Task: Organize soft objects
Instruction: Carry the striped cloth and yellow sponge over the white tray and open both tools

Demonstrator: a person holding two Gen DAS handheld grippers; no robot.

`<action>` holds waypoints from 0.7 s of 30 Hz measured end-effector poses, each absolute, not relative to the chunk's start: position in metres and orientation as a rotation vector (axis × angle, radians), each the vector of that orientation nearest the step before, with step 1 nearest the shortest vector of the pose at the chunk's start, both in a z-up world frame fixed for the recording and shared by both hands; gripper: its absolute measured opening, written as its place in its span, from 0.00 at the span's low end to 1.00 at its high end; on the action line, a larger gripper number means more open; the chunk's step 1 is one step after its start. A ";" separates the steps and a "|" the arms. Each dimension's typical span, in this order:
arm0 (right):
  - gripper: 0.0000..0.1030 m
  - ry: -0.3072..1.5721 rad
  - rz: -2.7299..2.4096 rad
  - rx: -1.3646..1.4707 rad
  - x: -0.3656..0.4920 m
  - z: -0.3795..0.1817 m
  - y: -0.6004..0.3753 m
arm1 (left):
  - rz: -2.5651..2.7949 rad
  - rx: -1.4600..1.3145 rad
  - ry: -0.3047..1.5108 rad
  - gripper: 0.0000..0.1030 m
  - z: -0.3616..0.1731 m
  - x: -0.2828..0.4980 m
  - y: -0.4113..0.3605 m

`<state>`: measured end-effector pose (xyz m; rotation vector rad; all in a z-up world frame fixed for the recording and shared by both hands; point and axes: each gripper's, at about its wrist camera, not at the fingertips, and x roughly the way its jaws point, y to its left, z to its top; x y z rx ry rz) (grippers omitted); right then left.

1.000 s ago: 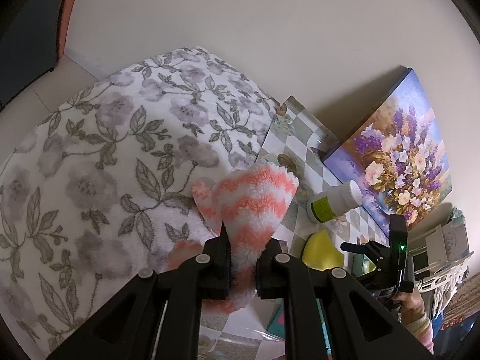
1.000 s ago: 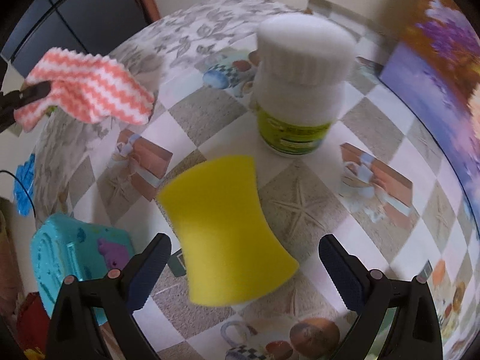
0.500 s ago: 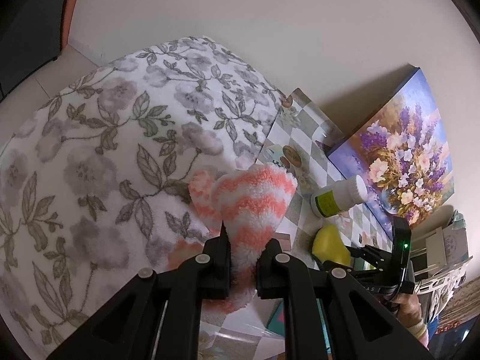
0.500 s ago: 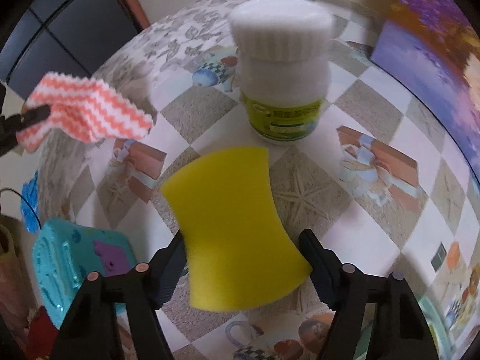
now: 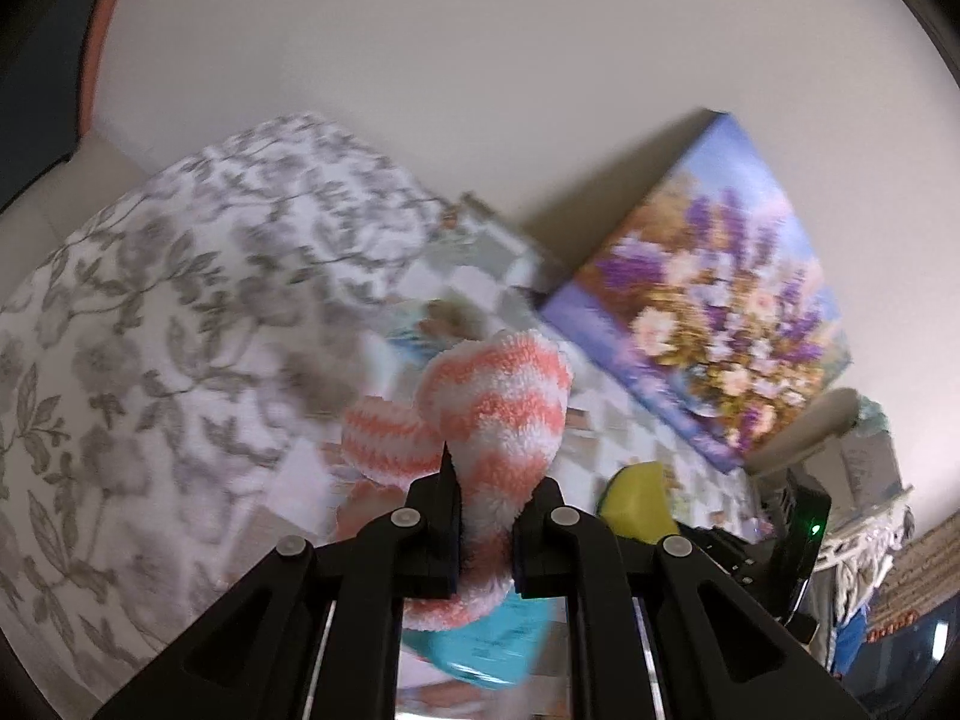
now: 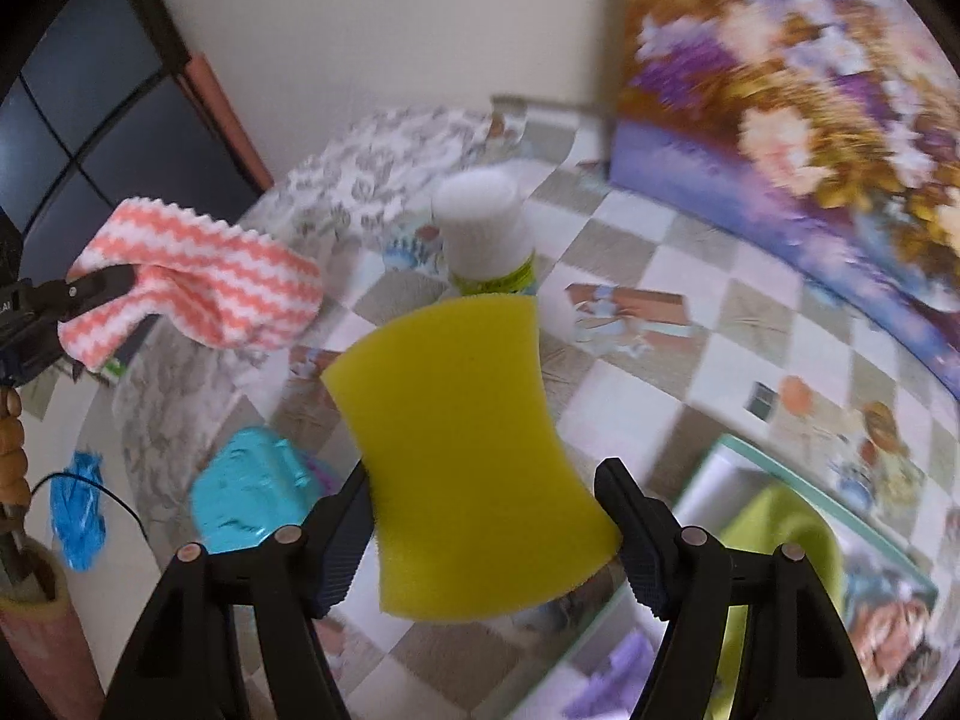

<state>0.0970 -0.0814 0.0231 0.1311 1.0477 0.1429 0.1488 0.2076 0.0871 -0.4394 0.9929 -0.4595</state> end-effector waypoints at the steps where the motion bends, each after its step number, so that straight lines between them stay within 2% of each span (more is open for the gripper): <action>1: 0.72 1.032 0.128 0.147 0.086 0.031 -0.086 | -0.479 -0.435 0.983 0.11 0.097 0.142 0.197; 11: 0.72 0.985 -0.067 0.250 -0.001 0.053 -0.140 | -0.641 -0.361 0.957 0.12 0.135 0.078 0.094; 21: 0.72 1.019 -0.301 0.361 -0.071 0.033 -0.207 | -0.755 -0.237 1.030 0.12 0.105 0.021 -0.011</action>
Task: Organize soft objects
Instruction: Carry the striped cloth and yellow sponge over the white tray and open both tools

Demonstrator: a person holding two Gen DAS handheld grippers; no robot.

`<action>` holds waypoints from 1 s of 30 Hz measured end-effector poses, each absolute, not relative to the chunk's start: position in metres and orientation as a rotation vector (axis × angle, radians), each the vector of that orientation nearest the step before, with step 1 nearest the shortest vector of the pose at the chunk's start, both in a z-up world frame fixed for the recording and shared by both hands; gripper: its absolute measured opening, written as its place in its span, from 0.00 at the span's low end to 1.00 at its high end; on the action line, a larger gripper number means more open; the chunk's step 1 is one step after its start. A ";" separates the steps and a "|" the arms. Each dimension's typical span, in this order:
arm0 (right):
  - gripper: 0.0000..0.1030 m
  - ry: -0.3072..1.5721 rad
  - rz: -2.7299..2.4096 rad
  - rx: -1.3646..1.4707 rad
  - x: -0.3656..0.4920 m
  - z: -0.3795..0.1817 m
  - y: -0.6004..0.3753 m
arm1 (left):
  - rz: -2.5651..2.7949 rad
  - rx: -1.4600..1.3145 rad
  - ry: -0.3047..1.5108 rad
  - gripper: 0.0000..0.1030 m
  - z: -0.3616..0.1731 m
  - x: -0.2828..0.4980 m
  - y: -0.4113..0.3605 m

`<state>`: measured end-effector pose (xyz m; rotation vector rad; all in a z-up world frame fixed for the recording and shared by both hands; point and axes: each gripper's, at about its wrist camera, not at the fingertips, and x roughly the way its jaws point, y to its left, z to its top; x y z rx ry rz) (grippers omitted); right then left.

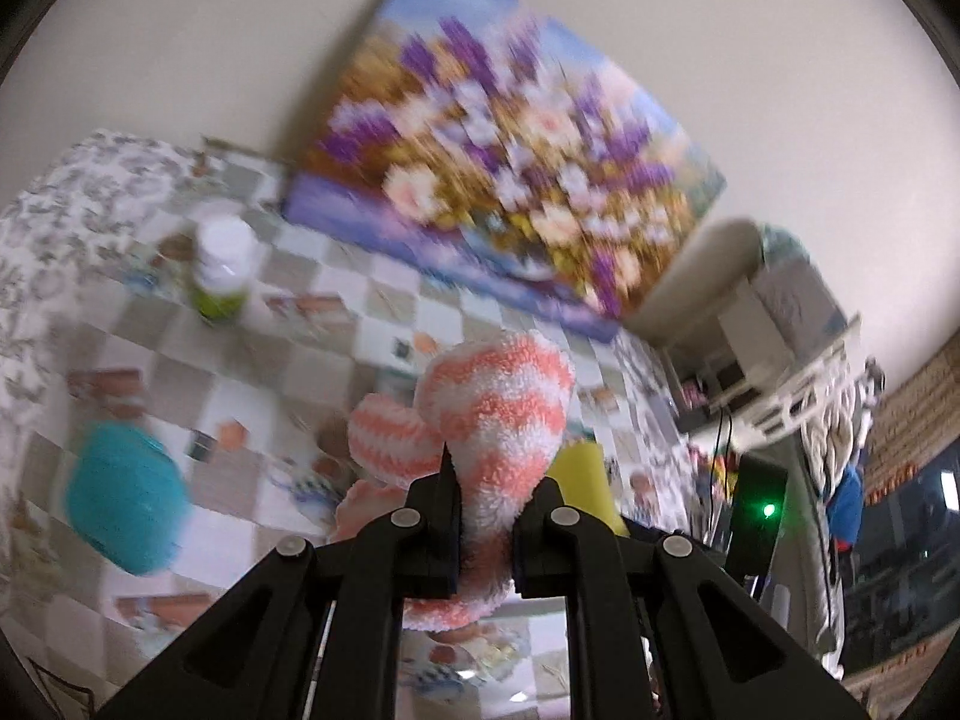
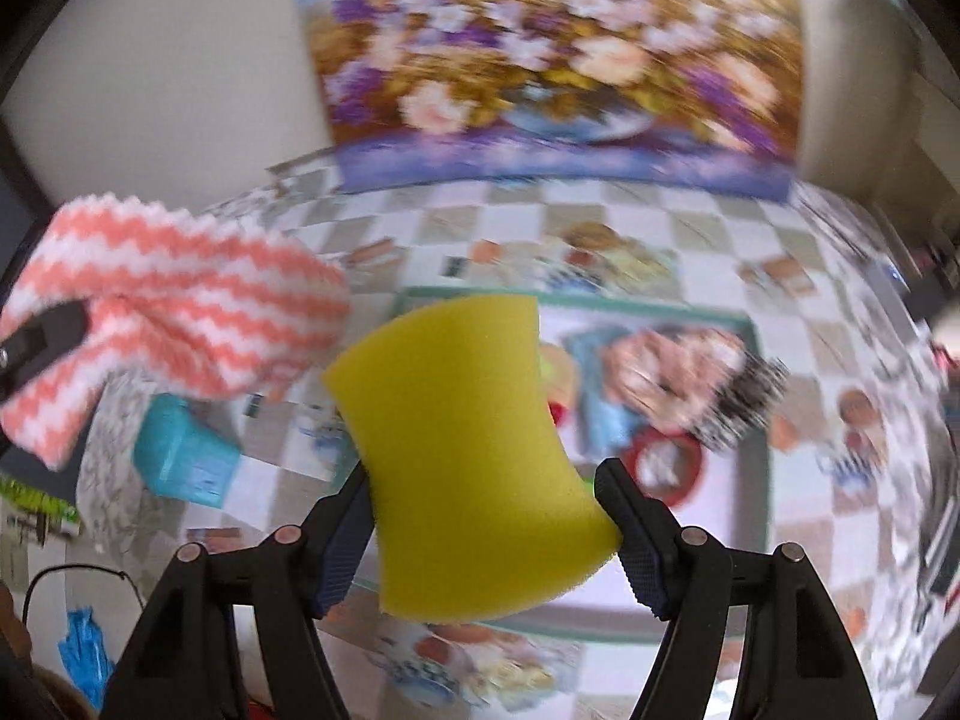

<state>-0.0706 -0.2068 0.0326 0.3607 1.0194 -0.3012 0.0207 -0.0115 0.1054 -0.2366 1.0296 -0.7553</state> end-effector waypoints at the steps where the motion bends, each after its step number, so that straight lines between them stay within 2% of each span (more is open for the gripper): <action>1: 0.72 1.027 -0.318 0.368 -0.075 0.030 -0.212 | -0.769 -0.223 1.045 0.12 0.099 0.016 -0.023; 10: 0.73 1.141 -0.489 0.433 -0.102 -0.005 -0.258 | -0.811 -0.121 1.157 0.12 0.040 -0.006 -0.086; 20: 0.73 1.218 -0.482 0.451 -0.098 -0.032 -0.263 | -0.677 0.009 1.326 0.13 -0.035 0.008 -0.105; 27: 0.73 1.280 -0.460 0.442 -0.089 -0.055 -0.260 | -0.654 0.030 1.353 0.27 -0.049 0.014 -0.101; 30: 0.74 1.293 -0.466 0.454 -0.090 -0.061 -0.262 | -0.645 0.042 1.360 0.28 -0.055 0.016 -0.101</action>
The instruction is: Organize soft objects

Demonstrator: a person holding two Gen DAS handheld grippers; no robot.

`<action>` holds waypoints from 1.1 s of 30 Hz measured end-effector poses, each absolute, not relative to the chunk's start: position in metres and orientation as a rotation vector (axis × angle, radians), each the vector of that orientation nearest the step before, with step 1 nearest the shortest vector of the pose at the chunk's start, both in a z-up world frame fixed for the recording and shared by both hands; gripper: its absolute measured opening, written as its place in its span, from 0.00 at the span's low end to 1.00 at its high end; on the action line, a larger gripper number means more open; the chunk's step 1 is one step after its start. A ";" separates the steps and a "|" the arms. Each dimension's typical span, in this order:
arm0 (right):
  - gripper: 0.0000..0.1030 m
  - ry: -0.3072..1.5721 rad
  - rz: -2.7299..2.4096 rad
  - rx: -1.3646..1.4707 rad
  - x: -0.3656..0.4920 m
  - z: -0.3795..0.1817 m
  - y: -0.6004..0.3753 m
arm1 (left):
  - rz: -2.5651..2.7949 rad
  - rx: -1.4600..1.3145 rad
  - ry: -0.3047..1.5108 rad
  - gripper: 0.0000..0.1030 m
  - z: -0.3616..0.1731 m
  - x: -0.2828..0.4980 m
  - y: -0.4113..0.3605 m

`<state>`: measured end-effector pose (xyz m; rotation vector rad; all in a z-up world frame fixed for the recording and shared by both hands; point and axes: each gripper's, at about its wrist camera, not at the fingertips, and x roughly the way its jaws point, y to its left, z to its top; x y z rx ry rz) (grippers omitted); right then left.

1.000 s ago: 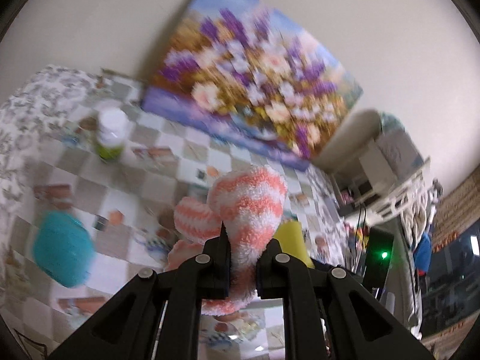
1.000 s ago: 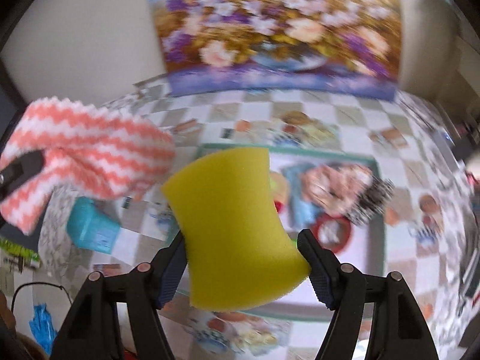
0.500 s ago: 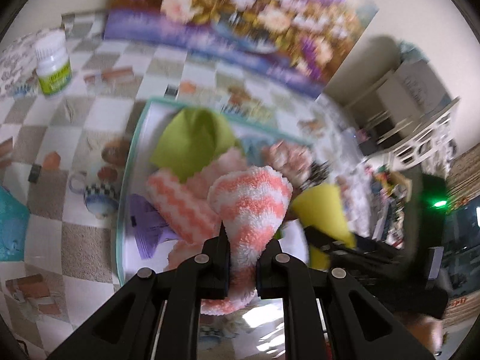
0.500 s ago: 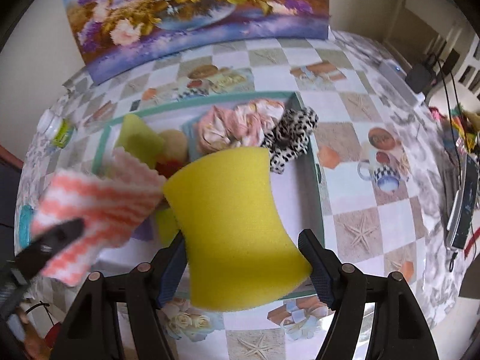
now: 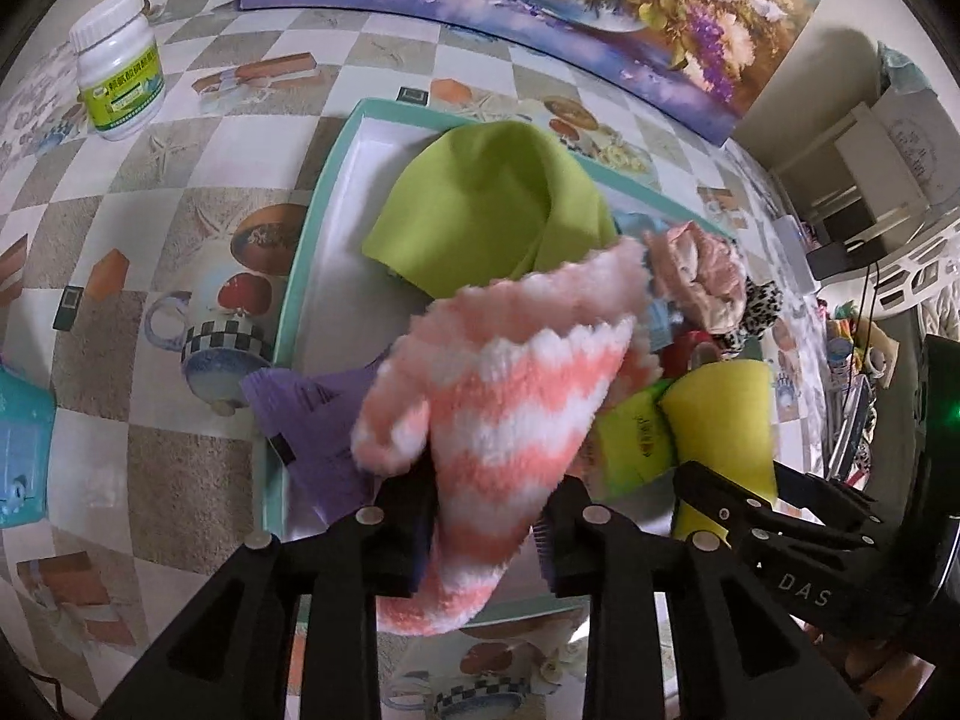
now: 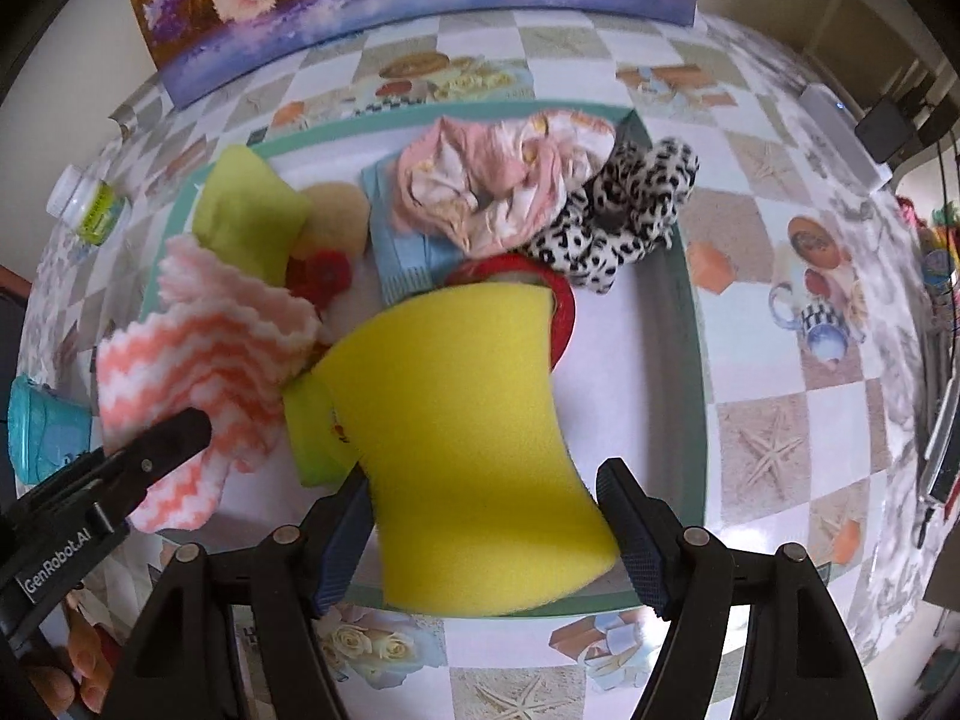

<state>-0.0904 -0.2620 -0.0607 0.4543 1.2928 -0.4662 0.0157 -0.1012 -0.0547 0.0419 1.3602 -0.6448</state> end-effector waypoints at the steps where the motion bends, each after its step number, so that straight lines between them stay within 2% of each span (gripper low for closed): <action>1: 0.74 1.294 -0.469 0.454 -0.091 -0.061 -0.262 | -0.642 0.037 1.366 0.29 -0.057 0.017 -0.100; 3: 0.74 1.294 -0.475 0.455 -0.091 -0.062 -0.263 | -0.645 0.030 1.374 0.31 -0.058 0.018 -0.100; 7: 0.74 1.289 -0.491 0.431 -0.091 -0.056 -0.264 | -0.652 0.029 1.373 0.49 -0.052 0.018 -0.102; 14: 0.75 1.248 -0.513 0.383 -0.094 -0.034 -0.261 | -0.662 0.031 1.317 0.60 -0.021 0.013 -0.095; 16: 0.75 1.237 -0.512 0.389 -0.096 -0.029 -0.260 | -0.652 0.035 1.295 0.68 -0.013 0.013 -0.091; 21: 0.75 1.205 -0.507 0.409 -0.096 -0.022 -0.256 | -0.582 0.050 1.248 0.71 -0.005 0.019 -0.079; 23: 0.75 1.188 -0.507 0.405 -0.095 -0.019 -0.251 | -0.540 0.057 1.232 0.82 -0.005 0.023 -0.074; 24: 0.76 1.181 -0.508 0.405 -0.094 -0.019 -0.249 | -0.516 0.061 1.220 0.90 -0.005 0.025 -0.071; 26: 0.84 1.177 -0.508 0.402 -0.093 -0.019 -0.244 | -0.456 0.086 1.189 0.91 -0.005 0.028 -0.064; 28: 0.85 1.168 -0.521 0.392 -0.094 -0.018 -0.240 | -0.406 0.115 1.172 0.92 -0.005 0.029 -0.057; 31: 1.00 1.145 -0.531 0.385 -0.097 -0.016 -0.234 | -0.347 0.130 1.156 1.00 -0.004 0.032 -0.044; 33: 1.00 1.117 -0.526 0.405 -0.100 -0.012 -0.231 | -0.334 0.119 1.147 1.00 -0.002 0.032 -0.035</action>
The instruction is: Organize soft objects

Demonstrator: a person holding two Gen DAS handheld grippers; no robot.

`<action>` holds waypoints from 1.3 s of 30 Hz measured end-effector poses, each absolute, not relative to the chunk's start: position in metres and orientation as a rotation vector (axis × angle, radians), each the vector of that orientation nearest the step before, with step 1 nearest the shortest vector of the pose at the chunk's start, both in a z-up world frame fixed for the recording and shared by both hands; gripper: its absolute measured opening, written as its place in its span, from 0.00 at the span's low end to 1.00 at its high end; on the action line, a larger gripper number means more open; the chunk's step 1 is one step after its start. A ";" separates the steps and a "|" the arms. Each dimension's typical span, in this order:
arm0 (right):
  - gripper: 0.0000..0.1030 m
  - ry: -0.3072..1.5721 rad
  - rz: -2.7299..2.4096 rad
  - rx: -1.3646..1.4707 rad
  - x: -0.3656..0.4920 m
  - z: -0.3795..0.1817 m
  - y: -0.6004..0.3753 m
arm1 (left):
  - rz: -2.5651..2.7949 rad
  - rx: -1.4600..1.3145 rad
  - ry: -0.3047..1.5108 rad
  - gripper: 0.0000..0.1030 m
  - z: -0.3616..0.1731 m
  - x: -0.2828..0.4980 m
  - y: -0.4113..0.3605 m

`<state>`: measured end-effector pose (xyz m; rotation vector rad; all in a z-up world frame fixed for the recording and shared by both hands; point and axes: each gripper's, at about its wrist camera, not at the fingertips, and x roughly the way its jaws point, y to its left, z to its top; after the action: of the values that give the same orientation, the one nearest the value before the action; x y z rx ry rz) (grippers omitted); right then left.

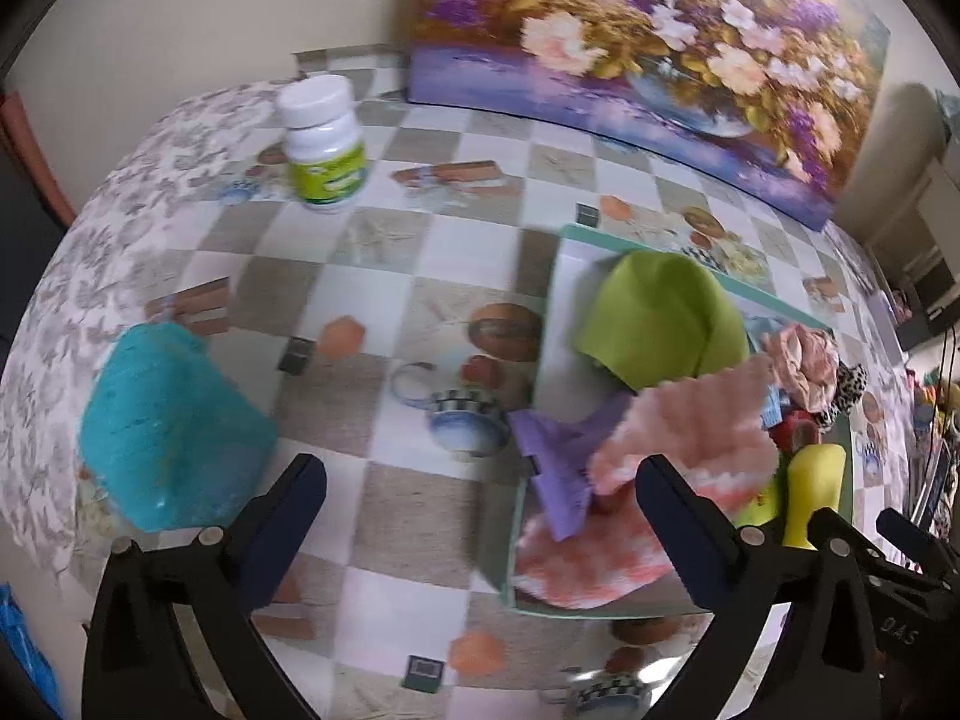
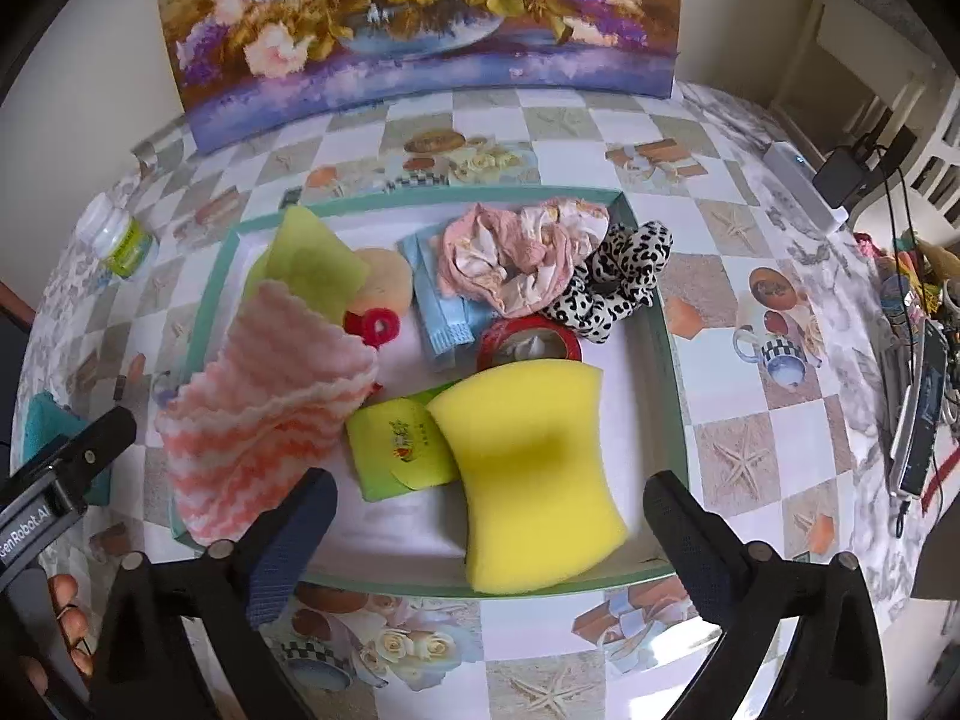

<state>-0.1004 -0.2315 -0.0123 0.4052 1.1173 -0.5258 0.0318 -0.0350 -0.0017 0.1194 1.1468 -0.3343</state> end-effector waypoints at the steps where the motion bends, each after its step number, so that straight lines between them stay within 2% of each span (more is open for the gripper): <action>1: 1.00 1.110 -0.525 0.413 -0.102 -0.011 -0.231 | -0.329 0.116 1.142 1.00 0.000 0.031 -0.031; 8: 1.00 1.090 -0.543 0.395 -0.116 -0.007 -0.214 | -0.312 0.121 1.138 1.00 0.005 0.021 -0.014; 25: 1.00 1.028 -0.547 0.337 -0.138 0.007 -0.180 | -0.196 0.239 0.995 1.00 0.029 -0.020 0.010; 39: 1.00 1.013 -0.542 0.312 -0.139 0.012 -0.175 | -0.180 0.213 1.054 1.00 0.027 -0.027 0.017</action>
<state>-0.1389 -0.1751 0.0117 0.3121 1.0128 -0.5421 -0.0267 0.0168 0.0271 0.2127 1.0537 -0.1796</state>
